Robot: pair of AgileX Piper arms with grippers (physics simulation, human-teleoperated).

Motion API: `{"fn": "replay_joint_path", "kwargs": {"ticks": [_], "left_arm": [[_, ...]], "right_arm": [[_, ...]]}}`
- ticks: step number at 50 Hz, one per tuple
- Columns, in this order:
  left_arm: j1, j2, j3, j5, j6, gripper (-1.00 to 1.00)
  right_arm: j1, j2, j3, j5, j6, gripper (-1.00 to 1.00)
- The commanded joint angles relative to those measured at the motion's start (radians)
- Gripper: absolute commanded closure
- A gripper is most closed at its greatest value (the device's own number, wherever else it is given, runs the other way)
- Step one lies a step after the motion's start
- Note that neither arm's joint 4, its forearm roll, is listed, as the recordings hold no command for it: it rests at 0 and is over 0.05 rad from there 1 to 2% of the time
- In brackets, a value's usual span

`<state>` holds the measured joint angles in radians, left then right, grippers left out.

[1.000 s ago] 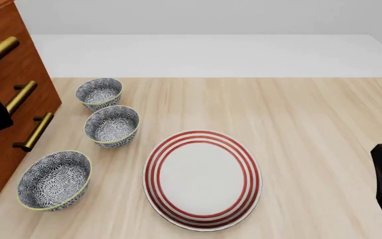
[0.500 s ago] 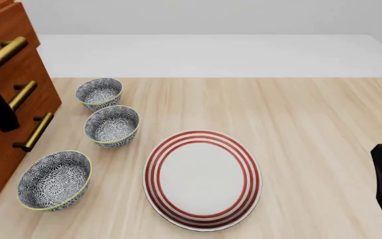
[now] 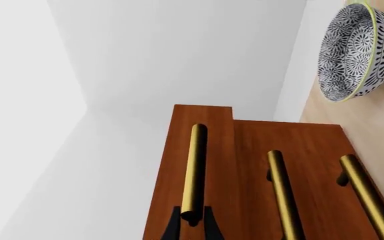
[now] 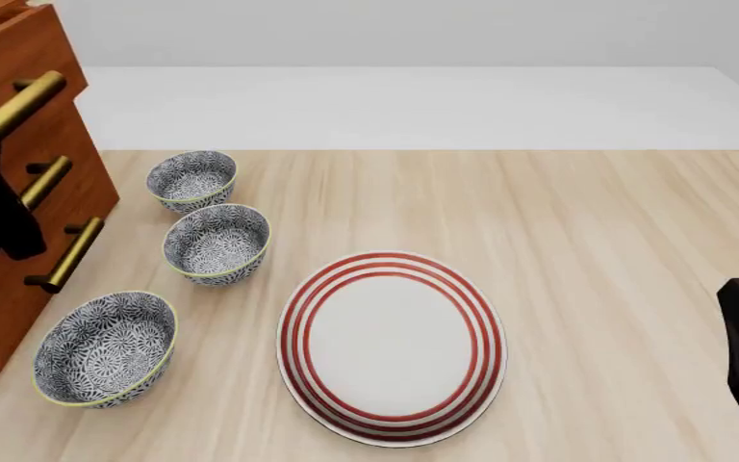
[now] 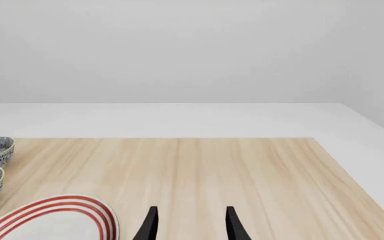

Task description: Open the top drawer of the cabinet.

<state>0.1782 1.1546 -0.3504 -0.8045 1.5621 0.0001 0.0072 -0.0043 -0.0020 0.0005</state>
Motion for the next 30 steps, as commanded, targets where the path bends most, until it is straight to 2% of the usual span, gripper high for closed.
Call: {"fn": "replay_joint_path", "kwargs": {"ticks": [1, 30], "left_arm": [[0.005, -0.019, 0.031, -0.004, 0.011, 1.00], [-0.036, -0.012, 0.025, 0.003, 0.017, 1.00]], "right_arm": [[0.000, 0.000, 0.000, 0.000, 0.000, -1.00], [0.000, 0.000, 0.000, 0.000, 0.000, -1.00]]}}
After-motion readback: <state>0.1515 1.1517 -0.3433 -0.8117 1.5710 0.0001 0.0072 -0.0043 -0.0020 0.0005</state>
